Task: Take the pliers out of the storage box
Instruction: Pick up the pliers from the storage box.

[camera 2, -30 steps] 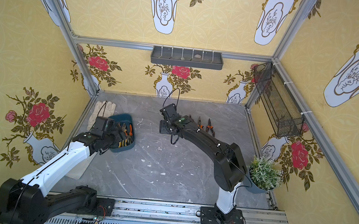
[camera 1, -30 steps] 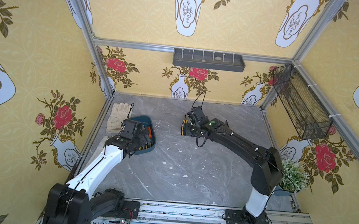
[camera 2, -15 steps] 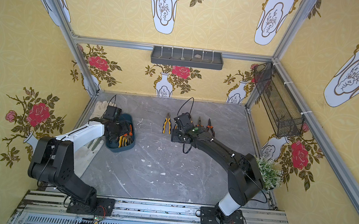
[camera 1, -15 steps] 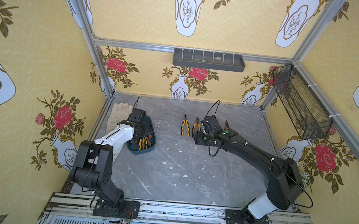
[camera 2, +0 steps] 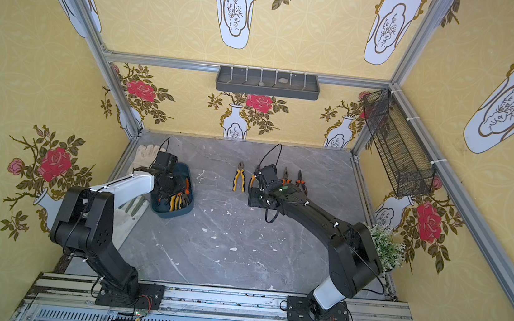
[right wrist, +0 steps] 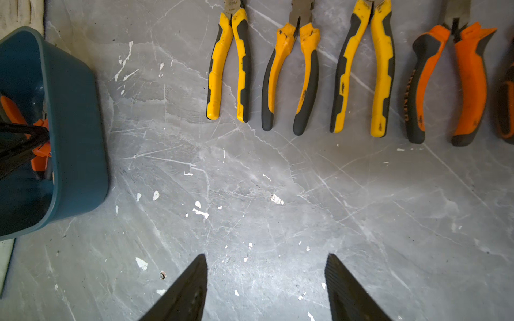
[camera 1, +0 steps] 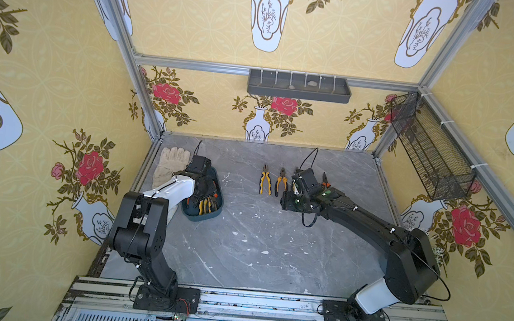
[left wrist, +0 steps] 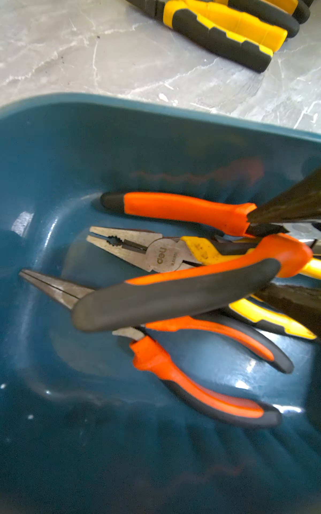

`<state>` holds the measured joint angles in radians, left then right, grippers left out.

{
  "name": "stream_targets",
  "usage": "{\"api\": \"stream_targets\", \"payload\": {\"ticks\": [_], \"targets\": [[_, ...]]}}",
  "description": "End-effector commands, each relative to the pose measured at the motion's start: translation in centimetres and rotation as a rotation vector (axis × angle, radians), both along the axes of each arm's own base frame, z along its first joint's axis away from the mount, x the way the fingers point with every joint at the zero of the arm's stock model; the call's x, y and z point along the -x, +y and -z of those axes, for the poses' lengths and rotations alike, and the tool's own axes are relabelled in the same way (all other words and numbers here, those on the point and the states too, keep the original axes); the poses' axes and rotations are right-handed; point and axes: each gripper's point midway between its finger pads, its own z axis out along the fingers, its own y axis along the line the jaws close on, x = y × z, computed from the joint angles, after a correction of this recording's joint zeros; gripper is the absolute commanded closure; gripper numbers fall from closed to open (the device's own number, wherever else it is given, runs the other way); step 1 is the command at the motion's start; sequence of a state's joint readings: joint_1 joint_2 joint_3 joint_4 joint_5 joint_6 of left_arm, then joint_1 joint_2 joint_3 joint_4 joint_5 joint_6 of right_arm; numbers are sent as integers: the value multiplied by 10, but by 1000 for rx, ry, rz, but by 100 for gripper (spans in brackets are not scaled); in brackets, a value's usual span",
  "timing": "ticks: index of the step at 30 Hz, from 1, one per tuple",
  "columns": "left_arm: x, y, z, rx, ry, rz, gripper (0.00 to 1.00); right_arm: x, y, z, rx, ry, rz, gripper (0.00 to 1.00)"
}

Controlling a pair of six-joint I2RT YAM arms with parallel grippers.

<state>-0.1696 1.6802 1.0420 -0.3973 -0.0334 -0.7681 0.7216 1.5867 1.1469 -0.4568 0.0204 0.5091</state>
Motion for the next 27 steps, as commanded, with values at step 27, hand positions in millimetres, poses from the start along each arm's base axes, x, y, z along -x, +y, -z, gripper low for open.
{"api": "stream_targets", "payload": {"ticks": [27], "targets": [[12,18,-43,-55,-83,21,100,7,37,-14,-37,-16,-48,33]]}}
